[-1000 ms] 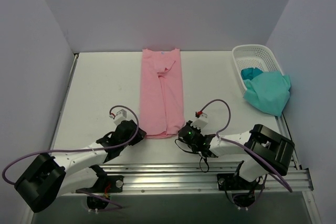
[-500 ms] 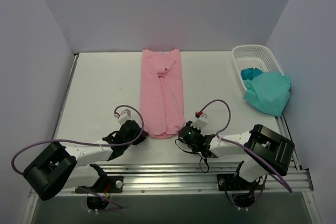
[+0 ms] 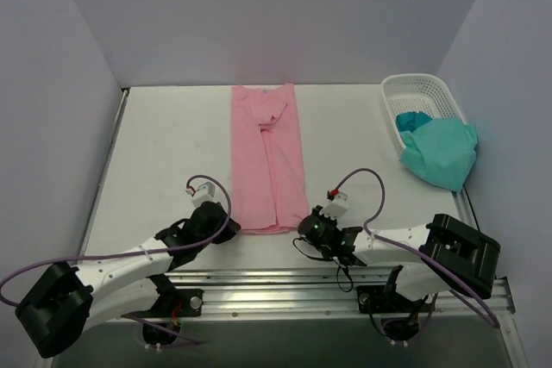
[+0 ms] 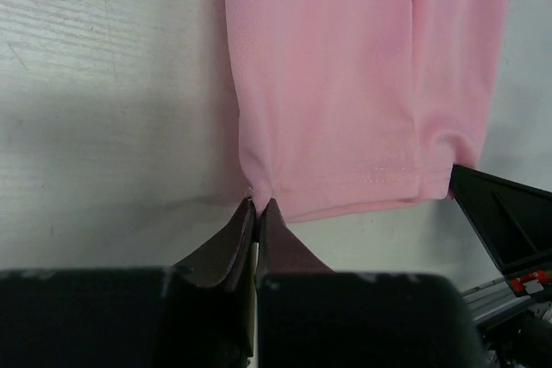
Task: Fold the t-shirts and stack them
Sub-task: Fold the tshirt
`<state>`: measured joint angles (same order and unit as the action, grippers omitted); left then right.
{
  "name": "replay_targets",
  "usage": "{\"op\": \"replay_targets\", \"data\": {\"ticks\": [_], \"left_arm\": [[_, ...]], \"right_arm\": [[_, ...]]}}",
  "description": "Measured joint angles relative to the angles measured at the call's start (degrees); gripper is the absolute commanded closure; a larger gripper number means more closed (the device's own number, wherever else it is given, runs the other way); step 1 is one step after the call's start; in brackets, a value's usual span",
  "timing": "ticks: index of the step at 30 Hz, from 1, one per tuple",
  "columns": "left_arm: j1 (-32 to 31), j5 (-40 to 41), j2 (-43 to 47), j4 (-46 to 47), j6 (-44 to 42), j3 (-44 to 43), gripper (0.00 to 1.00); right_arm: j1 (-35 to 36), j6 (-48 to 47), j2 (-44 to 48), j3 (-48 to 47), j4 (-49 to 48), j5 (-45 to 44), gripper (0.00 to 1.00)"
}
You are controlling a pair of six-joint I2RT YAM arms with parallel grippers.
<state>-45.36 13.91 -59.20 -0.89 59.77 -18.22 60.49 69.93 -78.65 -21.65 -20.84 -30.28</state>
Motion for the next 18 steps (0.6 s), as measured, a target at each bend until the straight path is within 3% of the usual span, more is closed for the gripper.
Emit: {"op": "replay_targets", "data": {"ticks": [8, 18], "left_arm": [[-0.44, 0.0, 10.27, -9.33, -0.94, -0.09, 0.98], [-0.46, 0.31, 8.09, -12.68, -3.34, -4.96, 0.98]], "right_arm": [[1.2, 1.01, 4.37, 0.37, 8.24, -0.9, 1.0], [2.23, -1.05, 9.03, -7.54, 19.06, -4.66, 1.0]]}}
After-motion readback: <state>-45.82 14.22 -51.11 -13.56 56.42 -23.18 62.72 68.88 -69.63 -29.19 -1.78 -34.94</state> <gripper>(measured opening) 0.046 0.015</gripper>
